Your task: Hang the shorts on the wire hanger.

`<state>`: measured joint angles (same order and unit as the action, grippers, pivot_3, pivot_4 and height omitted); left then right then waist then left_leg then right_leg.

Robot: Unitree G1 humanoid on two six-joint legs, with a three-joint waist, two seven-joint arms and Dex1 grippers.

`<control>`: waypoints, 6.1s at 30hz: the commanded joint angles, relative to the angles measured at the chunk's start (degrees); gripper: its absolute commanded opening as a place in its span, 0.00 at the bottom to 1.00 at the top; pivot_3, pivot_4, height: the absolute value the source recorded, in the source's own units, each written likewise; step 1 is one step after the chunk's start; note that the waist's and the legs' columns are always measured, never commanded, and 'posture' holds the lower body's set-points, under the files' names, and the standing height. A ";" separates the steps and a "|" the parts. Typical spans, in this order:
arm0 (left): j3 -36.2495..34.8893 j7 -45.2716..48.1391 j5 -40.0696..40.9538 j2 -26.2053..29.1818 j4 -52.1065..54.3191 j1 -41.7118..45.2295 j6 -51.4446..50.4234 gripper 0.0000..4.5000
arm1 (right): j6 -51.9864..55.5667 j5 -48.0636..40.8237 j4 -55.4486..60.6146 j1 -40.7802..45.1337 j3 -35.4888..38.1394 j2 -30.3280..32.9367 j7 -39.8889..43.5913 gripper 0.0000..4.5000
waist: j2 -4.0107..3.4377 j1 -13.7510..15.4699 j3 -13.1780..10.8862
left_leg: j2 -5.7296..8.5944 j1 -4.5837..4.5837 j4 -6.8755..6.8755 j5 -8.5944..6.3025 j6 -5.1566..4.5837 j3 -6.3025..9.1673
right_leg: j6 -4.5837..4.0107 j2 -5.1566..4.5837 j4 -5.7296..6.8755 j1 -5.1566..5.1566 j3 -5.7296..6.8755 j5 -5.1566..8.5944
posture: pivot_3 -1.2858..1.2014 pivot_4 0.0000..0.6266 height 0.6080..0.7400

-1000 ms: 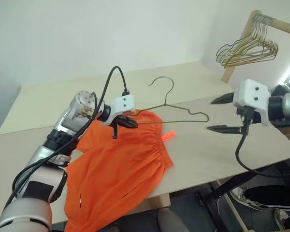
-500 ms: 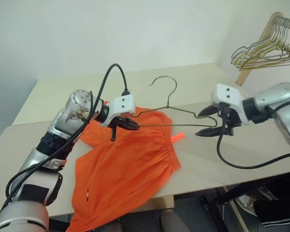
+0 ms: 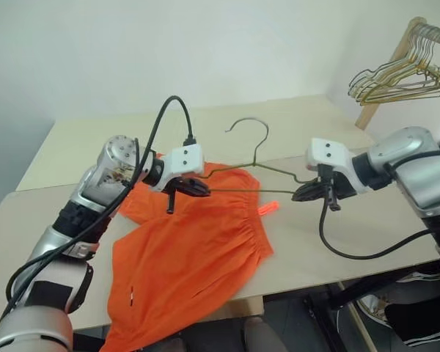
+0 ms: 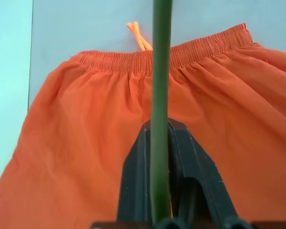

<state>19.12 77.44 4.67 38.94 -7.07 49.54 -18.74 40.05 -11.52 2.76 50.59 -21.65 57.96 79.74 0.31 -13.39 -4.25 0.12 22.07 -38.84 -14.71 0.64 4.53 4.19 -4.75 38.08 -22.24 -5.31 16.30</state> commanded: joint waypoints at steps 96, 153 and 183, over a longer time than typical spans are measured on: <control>-19.35 -6.40 20.18 5.64 16.78 -20.15 -2.67 0.99 | 43.88 -32.27 -11.35 -23.67 14.64 1.99 -10.89 0.00 | 0.26 10.71 0.14 | -0.20 -0.72 0.00 -0.33 -0.52 -0.51 | -0.03 0.28 -0.54 0.96 0.06 0.06 | 0.53 0.06 1.00; -17.64 -3.81 20.87 9.29 17.34 -17.63 -6.95 0.99 | 41.11 -38.41 0.17 -33.87 17.12 2.36 -6.20 0.00 | 0.28 12.37 0.14 | -0.20 -0.07 -0.07 -0.30 -0.47 -0.52 | -0.14 0.34 -0.21 0.19 0.10 0.07 | 0.53 0.07 1.00; -17.33 -4.98 20.00 8.65 18.49 -19.21 -6.45 0.99 | 46.06 -33.12 -14.30 -18.66 19.32 -17.19 -23.79 0.00 | 0.37 12.15 0.19 | -0.19 -0.08 -0.06 -0.24 -0.38 -0.51 | -0.17 0.33 -0.13 0.14 0.09 0.05 | 0.53 0.03 1.00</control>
<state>2.32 73.04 24.67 47.54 10.45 29.65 -26.20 85.15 -44.72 -9.81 29.80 -4.92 42.22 57.95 0.67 -1.24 -4.06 -0.07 21.96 -38.90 -14.96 0.25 4.02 4.02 -4.41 37.97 -22.09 -5.23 16.36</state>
